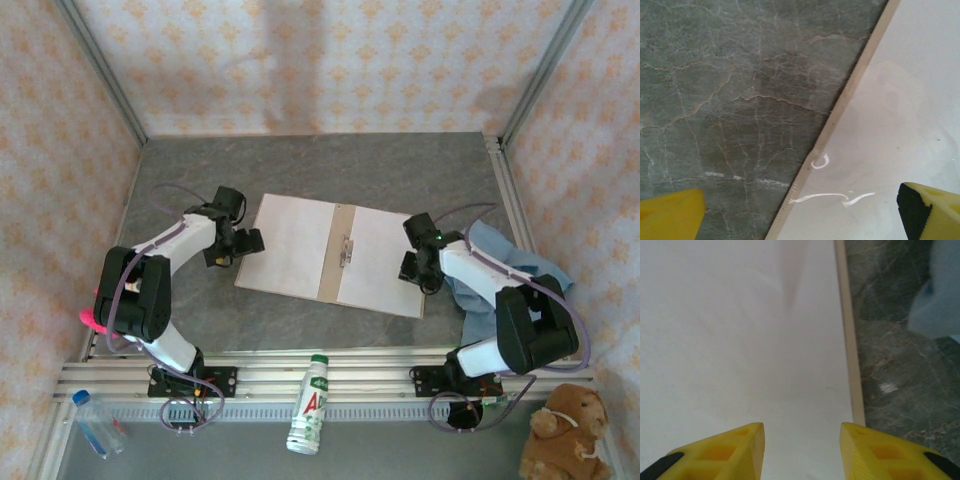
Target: Put the files into the folder
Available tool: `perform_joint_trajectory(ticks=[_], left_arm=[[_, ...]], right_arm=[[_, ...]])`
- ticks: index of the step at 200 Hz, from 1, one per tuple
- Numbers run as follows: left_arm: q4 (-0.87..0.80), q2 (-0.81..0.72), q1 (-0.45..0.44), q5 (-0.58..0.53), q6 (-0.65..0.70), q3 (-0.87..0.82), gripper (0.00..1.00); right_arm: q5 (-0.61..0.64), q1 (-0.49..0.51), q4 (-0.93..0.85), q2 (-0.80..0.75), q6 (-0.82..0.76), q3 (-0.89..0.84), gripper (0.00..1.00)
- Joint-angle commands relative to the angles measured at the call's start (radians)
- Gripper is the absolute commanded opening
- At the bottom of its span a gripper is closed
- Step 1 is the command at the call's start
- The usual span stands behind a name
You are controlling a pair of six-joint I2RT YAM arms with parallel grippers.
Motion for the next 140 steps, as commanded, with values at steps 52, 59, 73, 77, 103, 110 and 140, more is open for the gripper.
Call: perform_joint_trajectory(ticks=[52, 59, 73, 77, 103, 110, 140], left_arm=[[0.089, 0.003, 0.040, 0.085, 0.034, -0.071, 1.00], [0.093, 0.005, 0.041, 0.093, 0.037, -0.073, 1.00], [0.108, 0.005, 0.042, 0.121, 0.035, -0.084, 1.00], [0.109, 0.006, 0.042, 0.130, 0.035, -0.086, 1.00], [0.115, 0.004, 0.041, 0.164, 0.030, -0.103, 1.00], [0.115, 0.002, 0.041, 0.172, 0.029, -0.107, 1.00], [0.076, -0.002, 0.040, 0.178, 0.026, -0.112, 0.89]], right_arm=[[0.006, -0.077, 0.035, -0.076, -0.045, -0.050, 0.52], [0.005, -0.081, 0.038, -0.076, -0.048, -0.052, 0.52], [-0.005, -0.091, 0.050, -0.075, -0.050, -0.058, 0.53], [-0.010, -0.093, 0.053, -0.074, -0.050, -0.060, 0.53], [-0.024, -0.106, 0.073, -0.059, -0.050, -0.066, 0.54], [-0.028, -0.108, 0.078, -0.052, -0.050, -0.067, 0.54], [-0.042, -0.109, 0.099, -0.019, -0.050, -0.066, 0.54]])
